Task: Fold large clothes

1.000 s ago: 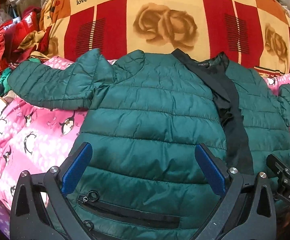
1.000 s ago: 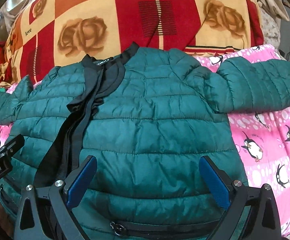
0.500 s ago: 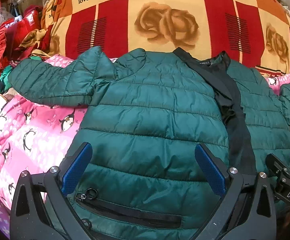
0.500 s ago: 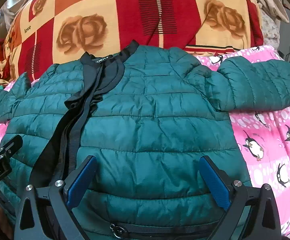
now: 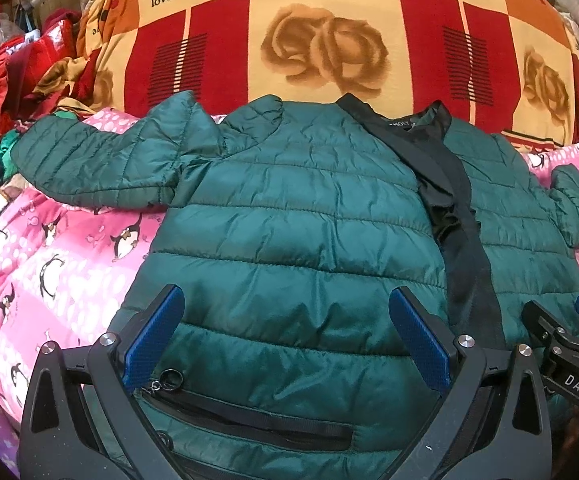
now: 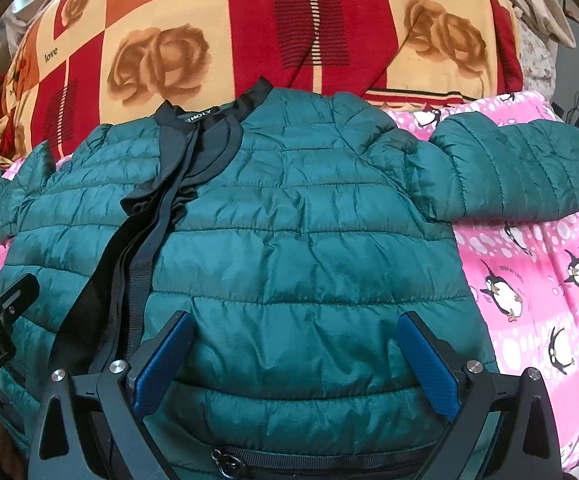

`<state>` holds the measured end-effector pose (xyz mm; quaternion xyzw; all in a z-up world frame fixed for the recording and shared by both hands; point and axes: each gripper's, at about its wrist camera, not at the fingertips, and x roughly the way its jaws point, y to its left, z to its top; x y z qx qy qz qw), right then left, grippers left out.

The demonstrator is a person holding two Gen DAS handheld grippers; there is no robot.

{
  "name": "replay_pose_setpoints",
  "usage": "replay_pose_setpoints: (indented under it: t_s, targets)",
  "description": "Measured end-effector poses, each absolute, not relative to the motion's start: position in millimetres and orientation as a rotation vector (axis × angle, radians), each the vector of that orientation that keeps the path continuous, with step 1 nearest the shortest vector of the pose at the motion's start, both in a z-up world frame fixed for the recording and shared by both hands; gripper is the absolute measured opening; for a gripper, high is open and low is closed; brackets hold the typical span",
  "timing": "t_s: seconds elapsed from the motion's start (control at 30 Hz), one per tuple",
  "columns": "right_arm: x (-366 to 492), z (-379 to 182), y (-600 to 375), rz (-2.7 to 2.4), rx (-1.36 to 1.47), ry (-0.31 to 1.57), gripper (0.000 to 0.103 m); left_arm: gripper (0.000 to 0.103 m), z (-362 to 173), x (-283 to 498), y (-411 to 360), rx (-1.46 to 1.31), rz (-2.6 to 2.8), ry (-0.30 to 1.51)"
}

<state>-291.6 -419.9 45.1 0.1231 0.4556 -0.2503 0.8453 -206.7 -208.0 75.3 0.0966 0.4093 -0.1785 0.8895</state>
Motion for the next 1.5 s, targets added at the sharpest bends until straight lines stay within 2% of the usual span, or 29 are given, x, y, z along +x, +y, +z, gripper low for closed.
replay_pose_setpoints:
  t_s: [1.5]
  targets:
    - [-283,50,-424,-0.565,0.227,0.931,0.101,0.103,82,-193,-199,0.160,-0.368,0.855]
